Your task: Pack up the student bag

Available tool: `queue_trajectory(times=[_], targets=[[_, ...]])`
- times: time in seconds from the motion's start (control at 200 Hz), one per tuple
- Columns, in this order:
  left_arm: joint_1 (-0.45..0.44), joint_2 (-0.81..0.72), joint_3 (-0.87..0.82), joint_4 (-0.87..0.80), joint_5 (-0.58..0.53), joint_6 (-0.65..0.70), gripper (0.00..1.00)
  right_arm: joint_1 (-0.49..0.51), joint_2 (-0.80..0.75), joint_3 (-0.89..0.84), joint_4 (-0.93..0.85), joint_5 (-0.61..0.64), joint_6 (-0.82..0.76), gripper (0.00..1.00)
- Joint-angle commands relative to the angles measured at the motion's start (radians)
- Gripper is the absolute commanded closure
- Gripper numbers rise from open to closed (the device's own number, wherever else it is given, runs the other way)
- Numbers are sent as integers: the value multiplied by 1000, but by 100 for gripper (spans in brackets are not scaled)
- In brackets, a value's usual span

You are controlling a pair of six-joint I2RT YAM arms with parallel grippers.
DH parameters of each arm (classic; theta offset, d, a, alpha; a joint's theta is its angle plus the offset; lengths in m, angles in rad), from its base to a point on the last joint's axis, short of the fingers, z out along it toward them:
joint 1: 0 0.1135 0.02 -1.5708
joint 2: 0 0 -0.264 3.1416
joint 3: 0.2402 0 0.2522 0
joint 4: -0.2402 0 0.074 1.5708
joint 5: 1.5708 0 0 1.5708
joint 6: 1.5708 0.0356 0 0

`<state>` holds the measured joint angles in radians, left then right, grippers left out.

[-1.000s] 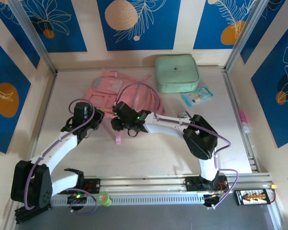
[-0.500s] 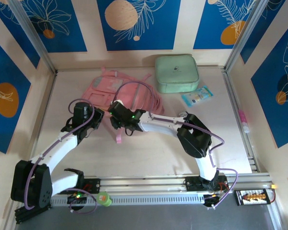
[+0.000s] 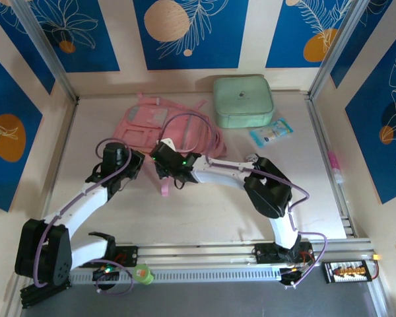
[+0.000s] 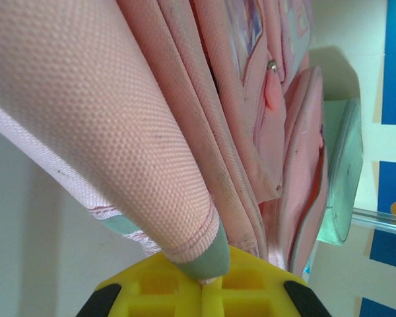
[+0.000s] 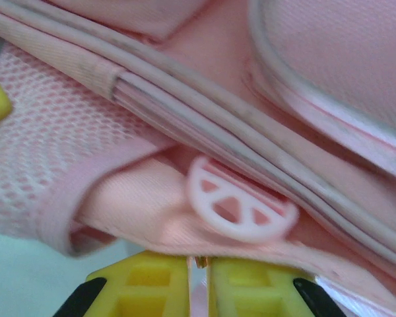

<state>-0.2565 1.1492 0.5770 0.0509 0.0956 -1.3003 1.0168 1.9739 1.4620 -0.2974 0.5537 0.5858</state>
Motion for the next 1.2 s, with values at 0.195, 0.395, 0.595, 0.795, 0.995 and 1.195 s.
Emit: queue_trajectory(times=[0.195, 0.395, 0.595, 0.795, 0.995, 1.195], targets=[[-5, -19, -4, 37, -30, 35, 100, -82, -218, -274, -102, 129, 101, 87], [-4, -20, 19, 15, -26, 67, 100, -99, -210, -252, -86, 63, 32, 83], [-5, -23, 11, 20, -31, 67, 100, -105, -162, -210, -72, 3, -16, 72], [-4, -31, -10, 20, -53, 64, 100, -104, -139, -204, -72, -5, -25, 72], [-5, -32, -6, 10, -58, 73, 100, -89, -121, -190, -84, 38, -67, 78], [-5, -46, -12, -38, -103, 81, 100, -98, -170, -246, -82, 74, -77, 92]])
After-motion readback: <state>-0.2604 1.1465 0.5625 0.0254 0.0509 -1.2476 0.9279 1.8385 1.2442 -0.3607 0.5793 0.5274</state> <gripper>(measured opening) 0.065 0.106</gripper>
